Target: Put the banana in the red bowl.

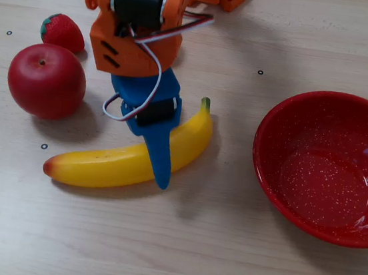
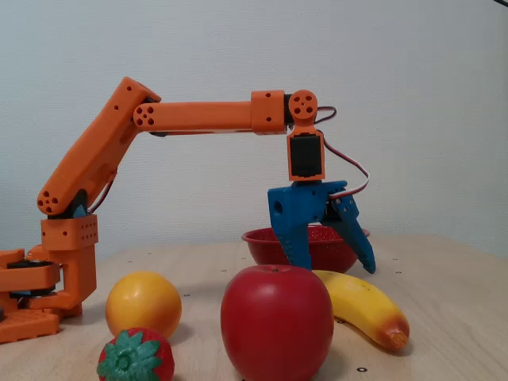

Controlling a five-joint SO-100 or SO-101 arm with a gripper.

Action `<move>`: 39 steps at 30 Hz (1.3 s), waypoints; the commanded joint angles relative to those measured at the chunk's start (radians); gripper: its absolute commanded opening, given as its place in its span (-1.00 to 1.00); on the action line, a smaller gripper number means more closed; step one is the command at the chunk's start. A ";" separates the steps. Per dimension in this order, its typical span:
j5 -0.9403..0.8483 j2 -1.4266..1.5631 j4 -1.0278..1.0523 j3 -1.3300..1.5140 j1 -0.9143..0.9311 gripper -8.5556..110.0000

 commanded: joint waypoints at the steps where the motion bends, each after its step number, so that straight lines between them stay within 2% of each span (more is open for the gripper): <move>1: 0.043 0.043 -0.029 -0.078 -0.012 0.00; 7: 0.080 0.006 -0.084 -0.031 -0.017 -0.04; 10: 0.080 -0.014 -0.123 -0.008 -0.014 -0.12; 15: 0.100 -0.049 -0.144 0.003 -0.005 -0.44; 18: 0.081 -0.055 -0.163 0.015 -0.002 -0.82; 19: 0.077 -0.055 -0.164 0.018 0.000 -0.85; 28: -0.014 0.046 -0.117 0.037 -0.011 -0.85; 39: -0.222 0.282 0.032 -0.129 0.018 -0.85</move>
